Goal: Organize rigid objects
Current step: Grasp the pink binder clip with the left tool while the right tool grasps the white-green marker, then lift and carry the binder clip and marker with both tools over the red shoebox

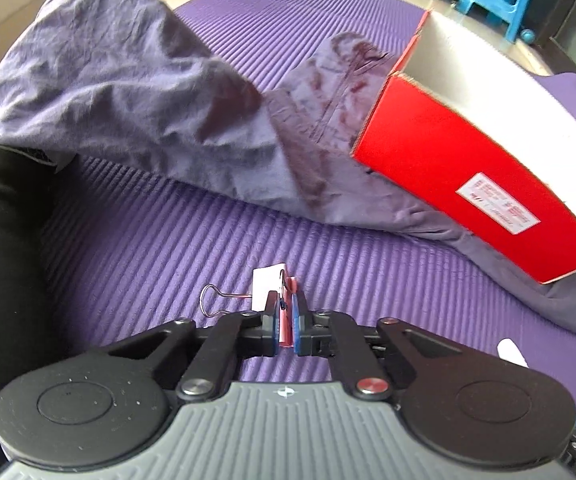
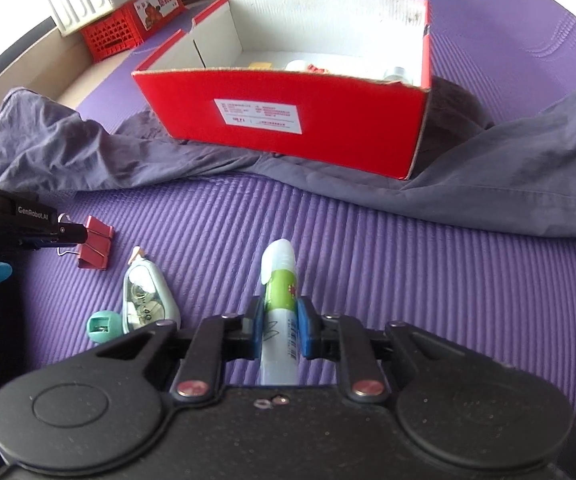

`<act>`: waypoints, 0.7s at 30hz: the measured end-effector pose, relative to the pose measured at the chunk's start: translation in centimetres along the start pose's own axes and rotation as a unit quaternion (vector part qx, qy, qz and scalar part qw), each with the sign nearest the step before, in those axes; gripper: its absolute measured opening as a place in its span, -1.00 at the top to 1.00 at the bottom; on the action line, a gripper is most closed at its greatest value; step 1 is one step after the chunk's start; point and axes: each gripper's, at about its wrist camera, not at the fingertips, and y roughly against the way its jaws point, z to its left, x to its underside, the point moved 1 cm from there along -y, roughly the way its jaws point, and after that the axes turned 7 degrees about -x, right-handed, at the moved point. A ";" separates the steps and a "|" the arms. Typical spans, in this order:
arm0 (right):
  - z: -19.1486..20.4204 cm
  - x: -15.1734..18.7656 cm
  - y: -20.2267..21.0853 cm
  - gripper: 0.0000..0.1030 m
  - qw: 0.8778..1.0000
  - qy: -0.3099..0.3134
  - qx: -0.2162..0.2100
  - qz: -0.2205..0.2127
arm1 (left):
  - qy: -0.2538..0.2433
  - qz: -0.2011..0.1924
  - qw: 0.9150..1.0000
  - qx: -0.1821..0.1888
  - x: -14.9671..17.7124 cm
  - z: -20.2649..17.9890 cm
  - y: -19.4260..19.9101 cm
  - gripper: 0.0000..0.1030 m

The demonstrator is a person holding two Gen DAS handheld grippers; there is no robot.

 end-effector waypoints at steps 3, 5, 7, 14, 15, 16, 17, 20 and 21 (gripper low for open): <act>0.1 0.1 1.0 0.69 1.000 0.000 -0.004 -0.007 | -0.005 -0.012 1.000 0.010 0.0 0.0 1.2 0.90; 0.1 0.2 1.7 0.69 1.000 0.002 -0.008 -0.012 | -0.008 -0.018 1.000 0.008 0.0 0.0 1.8 0.90; 0.1 0.2 2.2 0.69 1.000 0.004 -0.008 -0.017 | -0.003 -0.012 1.000 0.007 -0.1 0.4 1.9 0.89; -0.2 0.7 2.6 0.69 1.000 0.000 -0.012 -0.013 | 0.029 0.041 0.998 0.022 -0.2 1.9 -0.2 0.85; -0.3 0.8 2.5 0.69 1.000 0.000 -0.012 -0.011 | 0.027 0.045 0.998 0.021 -0.1 1.9 -0.6 0.85; -0.3 0.8 2.3 0.69 1.000 0.000 -0.012 -0.010 | 0.023 0.048 0.998 0.019 -0.1 1.8 -1.0 0.84; -0.3 0.9 2.2 0.69 1.000 -0.001 -0.013 -0.008 | 0.019 0.050 0.999 0.012 -0.1 1.7 -1.4 0.84; -0.5 1.1 1.8 0.68 1.000 -0.004 -0.015 -0.003 | 0.014 0.056 0.998 0.016 0.0 1.5 -2.3 0.72; -0.5 1.1 1.7 0.68 1.000 -0.005 -0.015 -0.002 | 0.012 0.057 0.998 0.019 0.0 1.4 -2.5 0.65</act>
